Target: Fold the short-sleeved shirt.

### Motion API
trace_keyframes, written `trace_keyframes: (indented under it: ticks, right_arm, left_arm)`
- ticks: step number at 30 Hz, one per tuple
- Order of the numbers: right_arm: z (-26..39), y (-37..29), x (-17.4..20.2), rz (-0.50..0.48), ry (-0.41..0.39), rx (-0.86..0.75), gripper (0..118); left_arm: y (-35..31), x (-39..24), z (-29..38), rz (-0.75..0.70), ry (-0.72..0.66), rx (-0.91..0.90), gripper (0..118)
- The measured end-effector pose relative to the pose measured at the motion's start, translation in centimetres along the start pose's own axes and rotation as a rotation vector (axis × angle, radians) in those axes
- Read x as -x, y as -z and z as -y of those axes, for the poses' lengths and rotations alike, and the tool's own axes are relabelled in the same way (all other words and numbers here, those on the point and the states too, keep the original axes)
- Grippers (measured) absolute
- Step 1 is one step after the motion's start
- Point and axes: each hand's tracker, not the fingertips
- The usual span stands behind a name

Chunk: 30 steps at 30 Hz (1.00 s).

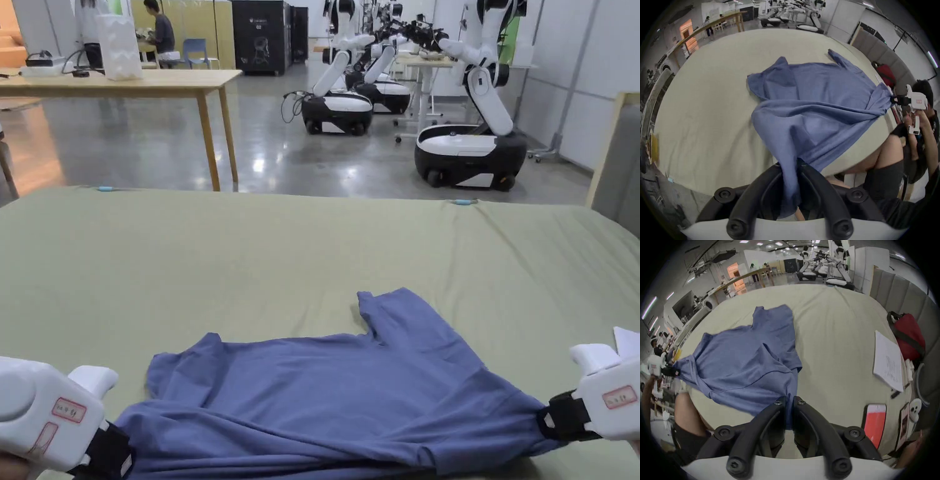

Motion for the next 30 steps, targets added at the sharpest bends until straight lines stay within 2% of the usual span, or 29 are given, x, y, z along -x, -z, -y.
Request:
trace_keyframes:
  ticks: [8, 9, 10, 11, 12, 14, 15, 18, 22, 24, 25, 26, 27, 28, 29, 30]
  right_arm:
    - [3.0, 1.7, 0.2, 0.006, 0.035, 0.016, 10]
    - [2.9, 1.9, 0.2, 0.012, 0.029, 0.015, 18]
    - [2.7, 1.9, 0.2, 0.016, 0.028, 0.014, 18]
    - [2.4, 1.8, 0.2, 0.014, 0.019, 0.013, 22]
    - [2.1, 1.8, 0.1, 0.024, 0.004, 0.016, 36]
    - [1.1, 1.6, 0.1, 0.040, -0.033, 0.008, 86]
    - [0.6, 1.2, 0.1, 0.048, -0.049, -0.024, 97]
    - [-1.6, 0.0, 0.6, 0.072, -0.036, -0.134, 97]
    - [-4.1, 0.3, 2.3, 0.113, -0.035, -0.281, 97]
    - [-5.1, 0.9, 3.4, 0.124, -0.022, -0.331, 93]
    - [-5.6, 1.5, 4.0, 0.122, -0.020, -0.335, 85]
    - [-6.1, 2.3, 4.6, 0.119, -0.025, -0.337, 68]
    - [-6.4, 2.8, 5.2, 0.119, -0.035, -0.336, 31]
    - [-6.7, 3.5, 5.9, 0.139, -0.053, -0.335, 7]
    - [-6.9, 4.5, 6.6, 0.177, -0.065, -0.327, 4]
    - [-7.1, 4.9, 6.9, 0.161, -0.060, -0.324, 3]
  left_arm:
    - [3.5, -0.7, 2.6, -0.011, -0.029, 0.032, 8]
    - [3.4, -0.9, 2.6, -0.024, -0.007, 0.026, 16]
    - [3.2, -1.0, 2.5, -0.036, 0.007, 0.015, 16]
    - [2.9, -0.5, 1.9, -0.043, 0.008, 0.004, 19]
    - [2.7, -0.3, 1.6, -0.054, 0.006, -0.001, 29]
    - [1.9, 0.1, 1.0, -0.057, -0.001, -0.011, 97]
    - [1.4, 0.3, 0.8, -0.053, -0.007, -0.031, 117]
    - [-1.0, 1.0, -1.2, -0.033, -0.045, -0.119, 117]
    - [-2.4, 0.8, -4.3, -0.160, -0.063, -0.308, 117]
    - [-1.3, 0.5, -5.6, -0.231, -0.083, -0.376, 113]
    - [-0.9, 0.3, -6.1, -0.236, -0.106, -0.407, 102]
    - [-0.3, 0.1, -6.6, -0.228, -0.137, -0.424, 83]
    - [0.3, -0.2, -7.2, -0.215, -0.153, -0.436, 52]
    - [1.2, -0.5, -7.7, -0.220, -0.162, -0.431, 3]
    - [2.2, -0.9, -8.2, -0.239, -0.160, -0.421, 0]
    - [3.0, -1.3, -8.3, -0.266, -0.163, -0.416, 0]
